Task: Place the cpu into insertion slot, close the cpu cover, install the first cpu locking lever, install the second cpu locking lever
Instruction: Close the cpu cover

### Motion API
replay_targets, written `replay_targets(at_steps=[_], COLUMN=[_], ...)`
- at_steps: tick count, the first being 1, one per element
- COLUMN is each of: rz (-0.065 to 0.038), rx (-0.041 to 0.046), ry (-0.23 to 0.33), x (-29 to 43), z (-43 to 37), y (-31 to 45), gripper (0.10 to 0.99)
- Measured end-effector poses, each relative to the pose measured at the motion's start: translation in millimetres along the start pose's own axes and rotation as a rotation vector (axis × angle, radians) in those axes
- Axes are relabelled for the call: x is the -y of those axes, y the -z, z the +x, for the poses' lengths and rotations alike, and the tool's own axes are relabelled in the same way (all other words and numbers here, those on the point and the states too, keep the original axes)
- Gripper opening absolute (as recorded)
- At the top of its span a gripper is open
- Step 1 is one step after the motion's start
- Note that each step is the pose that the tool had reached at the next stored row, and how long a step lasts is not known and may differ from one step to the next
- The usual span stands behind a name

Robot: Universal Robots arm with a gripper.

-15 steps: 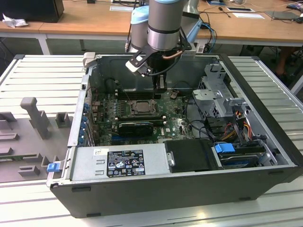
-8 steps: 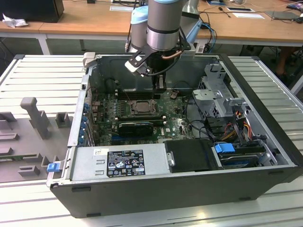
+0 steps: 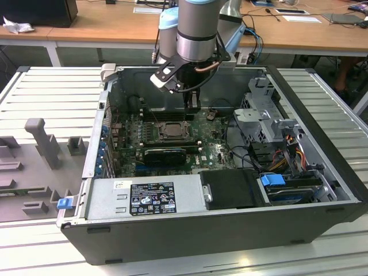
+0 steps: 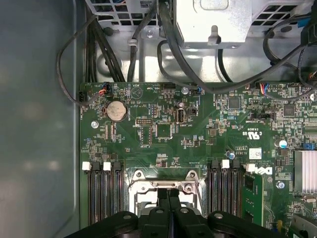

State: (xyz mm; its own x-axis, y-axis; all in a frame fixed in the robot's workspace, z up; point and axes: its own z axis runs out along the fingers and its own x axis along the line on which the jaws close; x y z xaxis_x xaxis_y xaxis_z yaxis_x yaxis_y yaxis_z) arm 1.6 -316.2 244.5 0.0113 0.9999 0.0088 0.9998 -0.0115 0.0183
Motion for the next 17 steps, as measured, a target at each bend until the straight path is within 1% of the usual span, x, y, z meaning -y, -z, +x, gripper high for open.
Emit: replay_targets(at_steps=[6, 11, 12, 14, 16, 17], rz=[0.0, 0.0, 0.0, 0.0, 0.0, 0.0], rx=[0.0, 0.0, -0.0001, -0.0001, 0.0, -0.0001], ry=[0.0, 0.0, 0.0, 0.0, 0.0, 0.0], x=[3.7, 13.0, 16.0, 19.8, 24.7, 28.0], z=[0.0, -0.2, -0.2, -0.2, -0.3, -0.4], y=[0.0, -0.3, -1.1, -3.0, -6.1, -6.9], gripper=[0.106, 0.106, 0.106, 0.106, 0.106, 0.106])
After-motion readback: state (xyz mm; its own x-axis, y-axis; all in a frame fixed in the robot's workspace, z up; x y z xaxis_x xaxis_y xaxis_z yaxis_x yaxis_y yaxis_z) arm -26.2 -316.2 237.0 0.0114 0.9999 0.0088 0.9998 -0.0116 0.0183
